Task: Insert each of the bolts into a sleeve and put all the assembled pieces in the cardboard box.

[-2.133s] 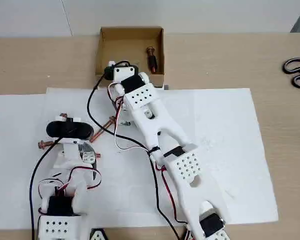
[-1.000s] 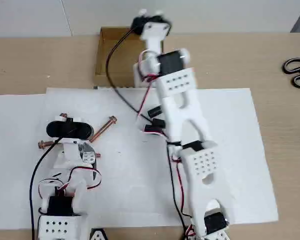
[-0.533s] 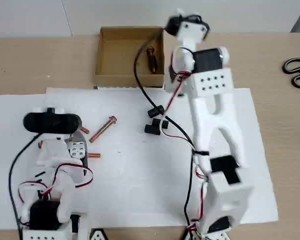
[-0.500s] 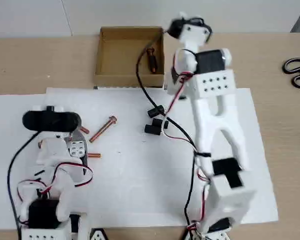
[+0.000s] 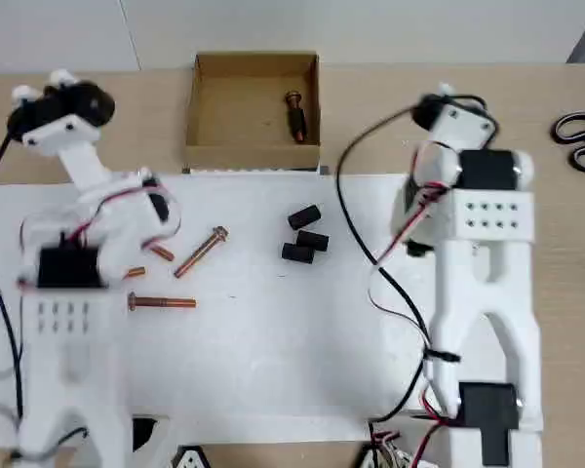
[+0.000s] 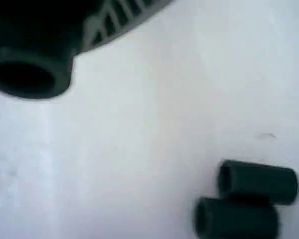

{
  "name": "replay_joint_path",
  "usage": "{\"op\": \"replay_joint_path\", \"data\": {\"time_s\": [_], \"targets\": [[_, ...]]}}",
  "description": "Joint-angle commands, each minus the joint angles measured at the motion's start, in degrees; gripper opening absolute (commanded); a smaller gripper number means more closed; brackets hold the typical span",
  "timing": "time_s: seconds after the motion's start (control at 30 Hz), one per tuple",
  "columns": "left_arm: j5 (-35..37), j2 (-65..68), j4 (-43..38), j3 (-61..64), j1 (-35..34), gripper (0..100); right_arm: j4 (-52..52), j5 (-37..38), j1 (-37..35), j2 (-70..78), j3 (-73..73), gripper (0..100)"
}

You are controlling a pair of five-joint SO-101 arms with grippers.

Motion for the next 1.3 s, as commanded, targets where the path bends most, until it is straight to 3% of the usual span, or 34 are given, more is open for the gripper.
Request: {"op": "replay_joint_path", "data": {"time_s": [0.0, 0.3, 0.67, 0.8, 1.27], "targets": [[6.59, 8.88, -0.53, -3.91, -2.46, 0, -0.22, 0.44, 4.26, -6.20, 5.71, 0.2], [21.54, 21.54, -1.76, -3.91, -8.79, 0, -4.97, 0.44, 10.68, -19.03, 22.42, 0.2], [23.21, 22.59, -0.35, -4.26, -8.62, 5, -8.48, 0.44, 10.77, -32.66, 37.27, 0.2], [23.21, 22.59, -0.35, -4.18, -8.62, 11, -9.19, -1.14, 10.59, -35.30, 38.86, 0.2], [23.47, 30.68, -1.23, -6.11, -8.88, 10, -9.27, -1.14, 10.68, -36.00, 38.86, 0.2]]}}
